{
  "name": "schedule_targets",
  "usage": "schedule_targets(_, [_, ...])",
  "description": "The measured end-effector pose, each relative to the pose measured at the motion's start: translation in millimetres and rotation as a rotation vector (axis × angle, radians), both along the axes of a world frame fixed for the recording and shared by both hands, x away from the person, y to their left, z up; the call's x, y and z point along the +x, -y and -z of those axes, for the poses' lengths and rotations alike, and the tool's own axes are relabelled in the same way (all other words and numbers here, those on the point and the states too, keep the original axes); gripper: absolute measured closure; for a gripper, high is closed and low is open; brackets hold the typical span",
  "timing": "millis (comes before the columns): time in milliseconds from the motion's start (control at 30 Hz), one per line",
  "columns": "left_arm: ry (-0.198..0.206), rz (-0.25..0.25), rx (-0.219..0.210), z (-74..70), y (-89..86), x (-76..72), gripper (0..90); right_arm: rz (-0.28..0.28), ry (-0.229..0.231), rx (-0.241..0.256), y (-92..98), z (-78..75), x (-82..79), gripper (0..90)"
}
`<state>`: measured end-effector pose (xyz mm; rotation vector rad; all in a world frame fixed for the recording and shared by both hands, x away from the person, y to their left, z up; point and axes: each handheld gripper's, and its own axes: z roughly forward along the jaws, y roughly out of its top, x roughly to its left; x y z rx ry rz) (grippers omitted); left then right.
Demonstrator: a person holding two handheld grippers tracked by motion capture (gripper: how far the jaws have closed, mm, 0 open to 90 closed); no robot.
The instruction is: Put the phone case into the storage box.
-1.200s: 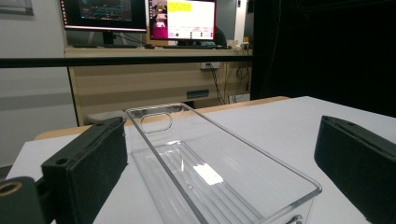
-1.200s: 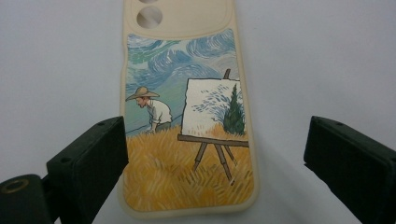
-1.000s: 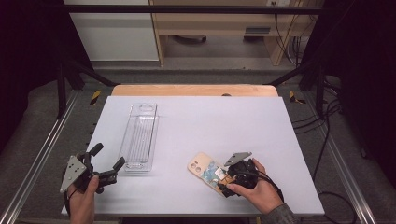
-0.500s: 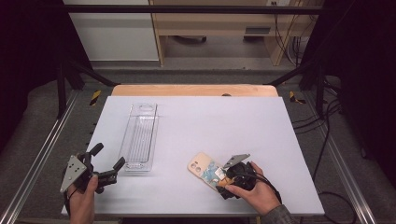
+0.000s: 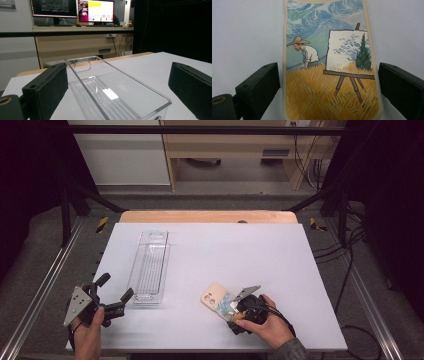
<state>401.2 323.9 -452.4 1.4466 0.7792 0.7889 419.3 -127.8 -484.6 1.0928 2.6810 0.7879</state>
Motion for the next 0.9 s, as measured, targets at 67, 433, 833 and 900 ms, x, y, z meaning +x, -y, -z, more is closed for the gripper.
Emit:
schedule_targets(67, [-0.001,-0.001,-0.001,0.2,-0.2,0.4,2.6,-0.002,0.006,-0.006,0.1,0.0,-0.5,6.5])
schedule_targets(433, [-0.002,-0.011,0.008,0.0,-2.2,-0.5,2.5,-0.031,0.018,-0.027,1.7,-1.3,-0.2,11.2])
schedule_targets(833, [0.003,-0.014,0.025,-1.0,-1.7,-1.6,2.4,0.033,0.079,0.071,8.9,-6.3,6.2,12.1])
schedule_targets(900, [0.000,-0.029,0.022,-1.1,-2.7,-2.6,2.4,0.042,0.093,0.089,8.2,-8.3,8.8,12.1])
